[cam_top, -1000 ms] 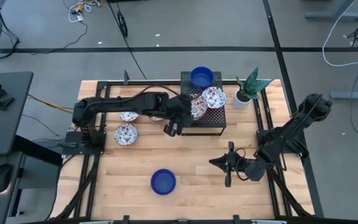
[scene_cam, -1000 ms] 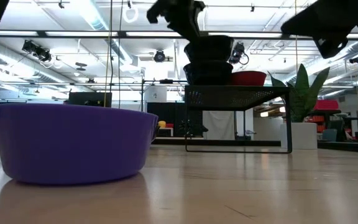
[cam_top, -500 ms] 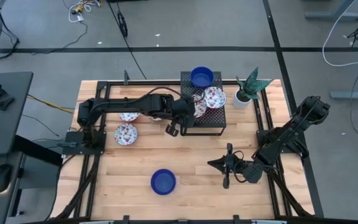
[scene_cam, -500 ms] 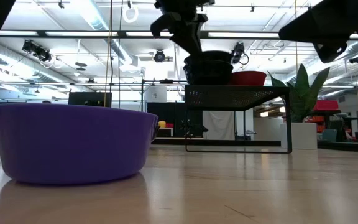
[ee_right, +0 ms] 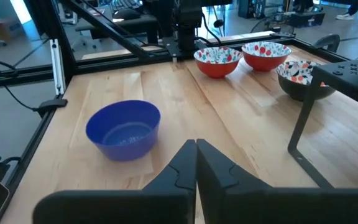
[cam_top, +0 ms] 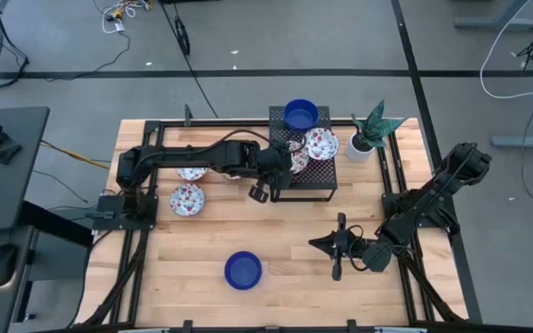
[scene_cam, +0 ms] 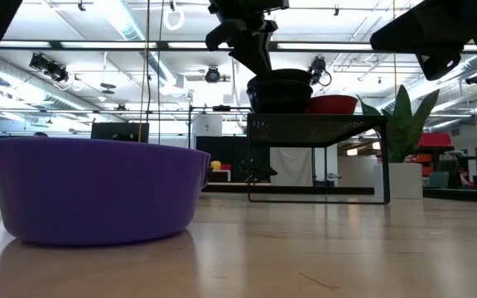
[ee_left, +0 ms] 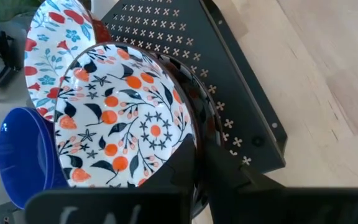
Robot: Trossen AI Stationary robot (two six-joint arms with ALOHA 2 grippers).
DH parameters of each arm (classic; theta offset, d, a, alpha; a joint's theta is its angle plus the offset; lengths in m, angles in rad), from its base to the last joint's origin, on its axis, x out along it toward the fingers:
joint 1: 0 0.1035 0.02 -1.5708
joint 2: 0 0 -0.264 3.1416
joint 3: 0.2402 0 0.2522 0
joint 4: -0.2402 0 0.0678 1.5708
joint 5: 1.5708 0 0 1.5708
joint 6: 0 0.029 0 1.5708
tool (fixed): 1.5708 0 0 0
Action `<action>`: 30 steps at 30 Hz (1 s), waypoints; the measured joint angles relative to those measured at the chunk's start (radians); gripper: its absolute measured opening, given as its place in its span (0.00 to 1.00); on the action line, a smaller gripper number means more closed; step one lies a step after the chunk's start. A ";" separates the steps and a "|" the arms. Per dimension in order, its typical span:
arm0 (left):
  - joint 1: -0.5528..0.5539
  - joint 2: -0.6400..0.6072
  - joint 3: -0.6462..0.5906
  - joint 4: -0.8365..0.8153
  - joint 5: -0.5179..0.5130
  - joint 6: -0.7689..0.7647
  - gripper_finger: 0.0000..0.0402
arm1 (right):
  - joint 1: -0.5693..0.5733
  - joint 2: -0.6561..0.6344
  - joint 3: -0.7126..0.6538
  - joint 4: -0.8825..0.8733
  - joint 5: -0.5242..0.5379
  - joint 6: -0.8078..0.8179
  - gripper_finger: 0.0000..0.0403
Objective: Pick & Place Mini bowls
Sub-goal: Stack the bottom black and white bowl on top of the black and white bowl on the shelf
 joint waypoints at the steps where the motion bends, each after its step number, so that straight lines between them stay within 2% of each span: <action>1: 0.000 0.000 0.000 0.000 0.000 0.000 0.08 | 0.000 0.000 0.000 0.000 0.000 0.000 0.02; 7: 0.000 -0.001 0.000 0.001 -0.002 -0.007 0.15 | 0.000 0.000 0.000 0.000 0.000 0.000 0.02; 20: 0.000 -0.003 0.001 0.004 -0.005 -0.018 0.39 | 0.000 0.000 0.000 -0.001 -0.001 0.000 0.02; 30: 0.000 -0.003 0.084 -0.018 0.023 -0.019 0.41 | 0.000 0.000 0.000 -0.001 -0.001 -0.004 0.02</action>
